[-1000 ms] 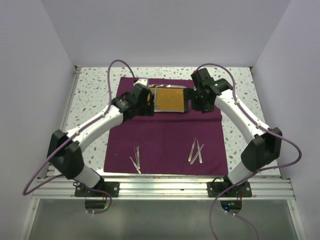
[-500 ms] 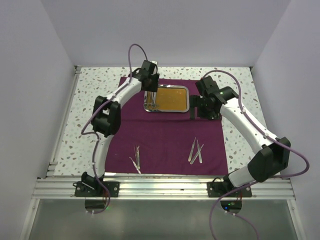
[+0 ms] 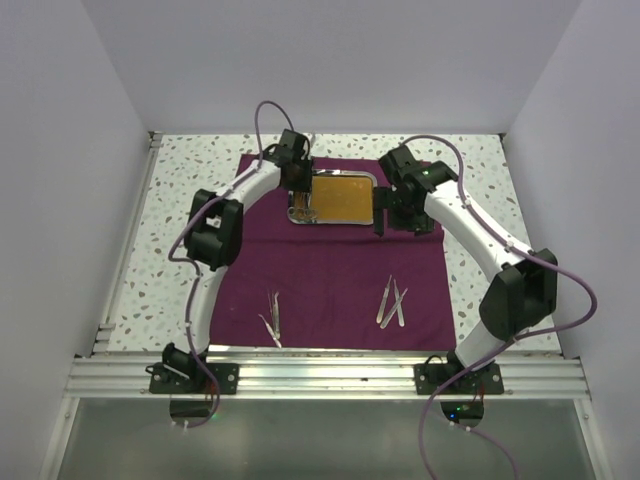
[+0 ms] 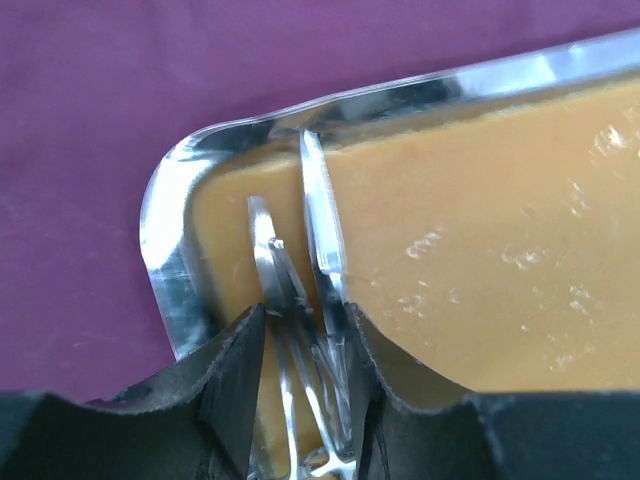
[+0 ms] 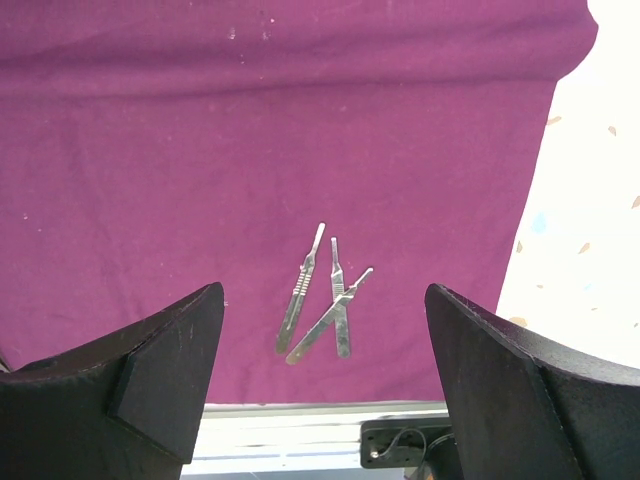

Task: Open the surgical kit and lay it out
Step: Pick up the medical item from the container.

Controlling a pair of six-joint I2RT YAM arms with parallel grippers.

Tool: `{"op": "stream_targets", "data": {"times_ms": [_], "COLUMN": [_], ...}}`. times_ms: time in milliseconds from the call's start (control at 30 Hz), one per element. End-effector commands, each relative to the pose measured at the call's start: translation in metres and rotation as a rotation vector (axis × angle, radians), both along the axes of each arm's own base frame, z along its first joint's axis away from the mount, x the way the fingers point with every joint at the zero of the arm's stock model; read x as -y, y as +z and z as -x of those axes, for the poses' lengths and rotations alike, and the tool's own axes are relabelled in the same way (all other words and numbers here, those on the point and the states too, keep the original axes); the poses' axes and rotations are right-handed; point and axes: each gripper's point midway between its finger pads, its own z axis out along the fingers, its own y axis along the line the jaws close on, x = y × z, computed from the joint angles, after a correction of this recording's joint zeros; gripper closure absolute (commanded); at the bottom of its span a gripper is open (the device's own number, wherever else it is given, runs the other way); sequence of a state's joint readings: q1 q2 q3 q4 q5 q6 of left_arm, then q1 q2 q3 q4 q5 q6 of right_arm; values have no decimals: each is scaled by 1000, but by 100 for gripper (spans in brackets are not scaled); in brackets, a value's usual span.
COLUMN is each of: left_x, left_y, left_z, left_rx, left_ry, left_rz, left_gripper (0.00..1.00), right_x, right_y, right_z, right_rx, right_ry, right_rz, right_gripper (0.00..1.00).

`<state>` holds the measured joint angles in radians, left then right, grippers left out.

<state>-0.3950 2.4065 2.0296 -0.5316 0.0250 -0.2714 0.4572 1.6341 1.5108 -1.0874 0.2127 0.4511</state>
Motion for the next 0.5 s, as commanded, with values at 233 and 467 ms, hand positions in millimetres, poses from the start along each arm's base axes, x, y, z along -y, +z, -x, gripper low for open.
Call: {"op": "stream_targets", "data": {"times_ms": [233,467], "left_x": [-20,-19], "left_y": [-13,-31], "left_z": [40,45], "left_rx": [-49,-95], "left_ry": [13,5], "left_rz": [-32,-35], "left_gripper": [62,100], "right_x": [3,5], "right_y": [4,7], "right_z": [0,1], "right_rx": [-5,3], "right_ry": [5,2], "right_rz": [12,18], "right_gripper": [14,14]}}
